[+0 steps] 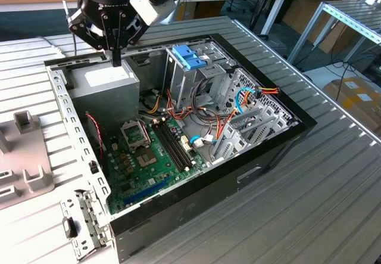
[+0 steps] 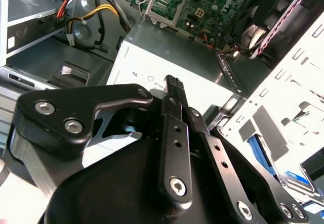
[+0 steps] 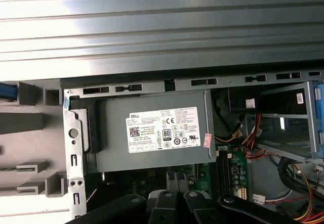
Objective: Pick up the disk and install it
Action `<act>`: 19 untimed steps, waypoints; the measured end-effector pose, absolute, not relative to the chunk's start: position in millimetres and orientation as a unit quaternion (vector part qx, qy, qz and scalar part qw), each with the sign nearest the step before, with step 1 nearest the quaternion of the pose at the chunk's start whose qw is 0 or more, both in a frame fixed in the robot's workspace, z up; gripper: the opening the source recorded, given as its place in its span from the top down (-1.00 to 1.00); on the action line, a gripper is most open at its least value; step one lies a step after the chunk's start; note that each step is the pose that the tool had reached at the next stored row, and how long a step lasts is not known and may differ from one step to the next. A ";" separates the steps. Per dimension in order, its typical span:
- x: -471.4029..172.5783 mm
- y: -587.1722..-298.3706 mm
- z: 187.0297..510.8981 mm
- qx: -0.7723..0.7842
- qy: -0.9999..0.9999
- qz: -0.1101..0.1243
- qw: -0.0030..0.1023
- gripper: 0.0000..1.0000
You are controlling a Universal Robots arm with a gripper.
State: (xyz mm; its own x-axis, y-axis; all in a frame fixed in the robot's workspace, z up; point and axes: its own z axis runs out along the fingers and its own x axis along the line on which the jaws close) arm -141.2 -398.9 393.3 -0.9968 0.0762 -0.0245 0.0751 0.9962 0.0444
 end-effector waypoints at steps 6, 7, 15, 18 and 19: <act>-143.0 -398.9 393.3 0.038 0.999 0.022 0.013 0.79; -143.2 -398.9 393.3 0.038 0.999 0.022 0.013 0.79; -145.6 -398.9 393.3 0.038 0.999 0.022 0.013 0.79; -146.7 -398.9 393.3 0.038 0.999 0.022 0.013 0.79; -147.3 -398.9 393.3 0.038 0.999 0.022 0.013 0.79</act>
